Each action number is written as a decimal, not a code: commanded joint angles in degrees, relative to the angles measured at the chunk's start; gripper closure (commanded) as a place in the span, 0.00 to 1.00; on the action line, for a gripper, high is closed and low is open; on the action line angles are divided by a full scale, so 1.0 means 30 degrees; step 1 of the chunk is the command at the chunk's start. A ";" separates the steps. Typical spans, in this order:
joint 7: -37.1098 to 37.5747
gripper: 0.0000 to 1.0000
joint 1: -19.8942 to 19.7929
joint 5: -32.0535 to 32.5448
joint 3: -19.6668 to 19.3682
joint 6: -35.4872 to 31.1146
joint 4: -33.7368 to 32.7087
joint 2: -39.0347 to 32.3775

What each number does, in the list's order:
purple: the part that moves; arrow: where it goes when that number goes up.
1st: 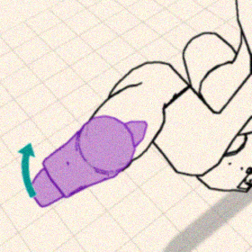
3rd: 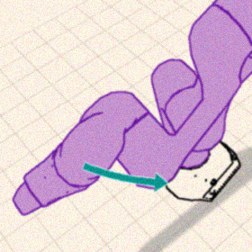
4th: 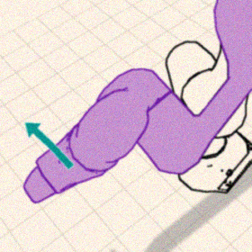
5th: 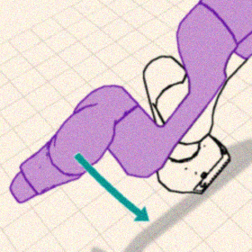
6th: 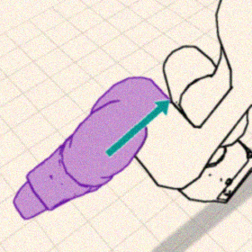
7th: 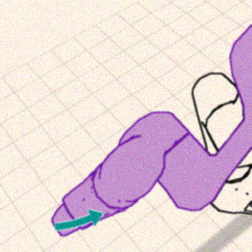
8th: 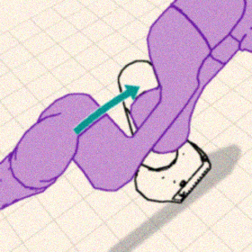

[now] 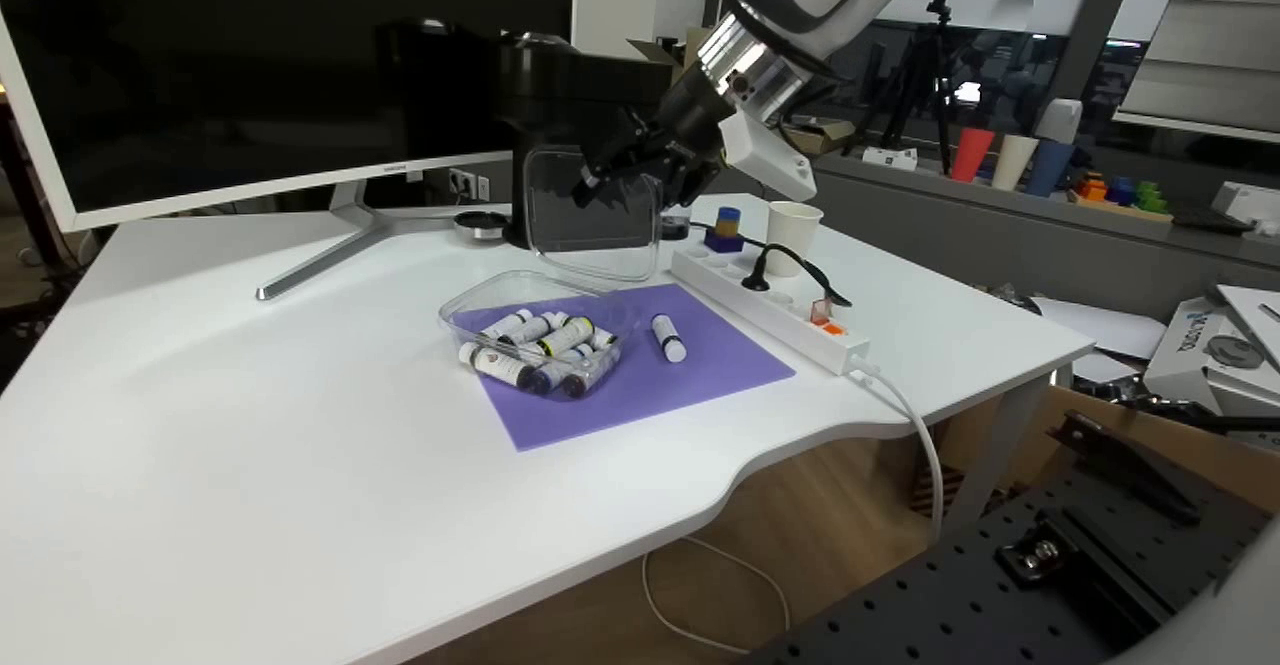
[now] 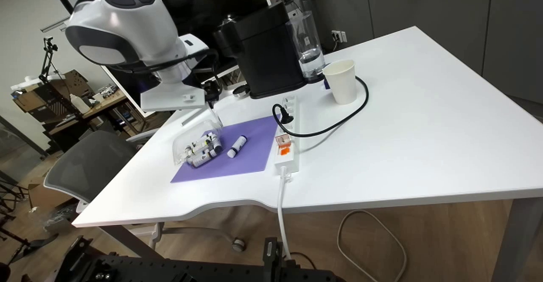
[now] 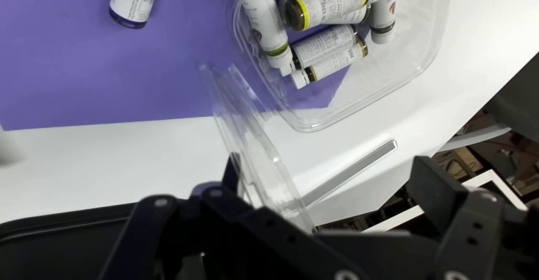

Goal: Close the lid on the clear container

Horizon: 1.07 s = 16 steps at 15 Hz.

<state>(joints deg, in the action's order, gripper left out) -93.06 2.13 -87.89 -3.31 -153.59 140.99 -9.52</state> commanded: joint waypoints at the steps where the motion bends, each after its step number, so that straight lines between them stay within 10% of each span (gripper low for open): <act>1: 0.0358 0.00 0.0384 0.1326 0.0179 -0.0276 0.0574 0.0773; 12: 0.1162 0.00 0.2060 0.5186 0.1167 -0.1297 0.0782 0.0669; 16: 0.4904 0.00 0.3119 0.9058 0.1173 -0.1724 0.1367 0.0500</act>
<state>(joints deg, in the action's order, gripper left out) -87.52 9.33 -67.94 0.38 -156.94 142.99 -9.26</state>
